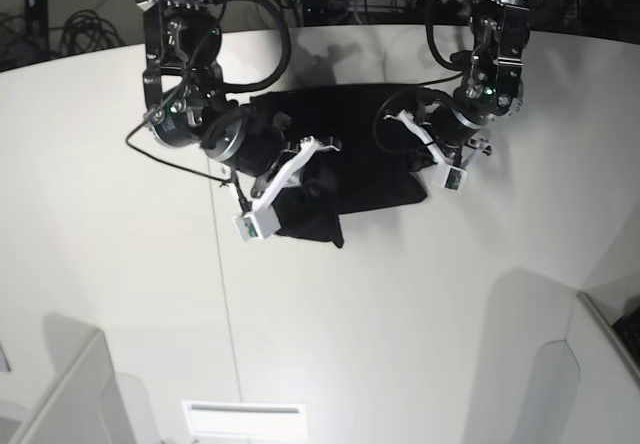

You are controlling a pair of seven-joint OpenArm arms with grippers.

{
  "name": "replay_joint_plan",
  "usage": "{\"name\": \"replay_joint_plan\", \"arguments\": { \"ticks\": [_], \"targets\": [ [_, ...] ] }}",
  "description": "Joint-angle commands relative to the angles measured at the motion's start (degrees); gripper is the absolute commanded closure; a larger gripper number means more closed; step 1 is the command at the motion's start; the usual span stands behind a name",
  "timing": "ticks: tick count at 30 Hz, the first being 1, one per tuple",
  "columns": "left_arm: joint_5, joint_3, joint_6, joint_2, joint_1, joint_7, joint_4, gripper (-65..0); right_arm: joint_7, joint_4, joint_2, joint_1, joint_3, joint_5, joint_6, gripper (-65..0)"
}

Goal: Fold the T-shirt properly
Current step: 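Grasp both ends of the strip and fold them toward the middle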

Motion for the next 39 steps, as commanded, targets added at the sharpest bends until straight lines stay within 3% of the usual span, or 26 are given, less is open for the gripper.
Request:
{"name": "replay_joint_plan", "arguments": {
  "ticks": [1, 8, 17, 27, 33, 39],
  "targets": [
    [1.01, 0.07, -0.08, -0.17, 0.34, 2.84, 0.12, 0.0, 1.62, 0.77, 0.18, 0.79, -0.93, 0.68, -0.51, 0.0],
    [0.92, 0.42, -0.08, 1.94, -1.95, 2.93, -0.32, 0.0, 2.77, -0.54, 1.41, 1.06, -2.86, 0.68, -1.83, 0.0],
    [0.83, 3.23, -0.08, 1.77, -2.30, 2.93, 0.12, 0.0, 10.86, -5.47, 1.76, 0.53, -6.20, 0.59, -1.83, 0.0],
    [0.48, 3.14, 0.01, 0.27, -0.98, 2.93, 1.97, 0.0, 11.73, -9.34, 1.76, 0.53, -8.40, 0.41, -1.83, 0.0],
    [0.48, -3.45, 0.01, -0.70, 3.33, 3.02, 7.25, 0.0, 15.08, -11.45, 1.76, 0.18, -8.58, 0.32, -1.83, 0.0],
    [0.83, -7.76, -0.25, -0.70, 4.12, 8.03, 7.25, 0.0, 15.34, -10.04, 1.76, -0.88, -12.71, -3.89, -1.83, 0.0]
  ]
}}
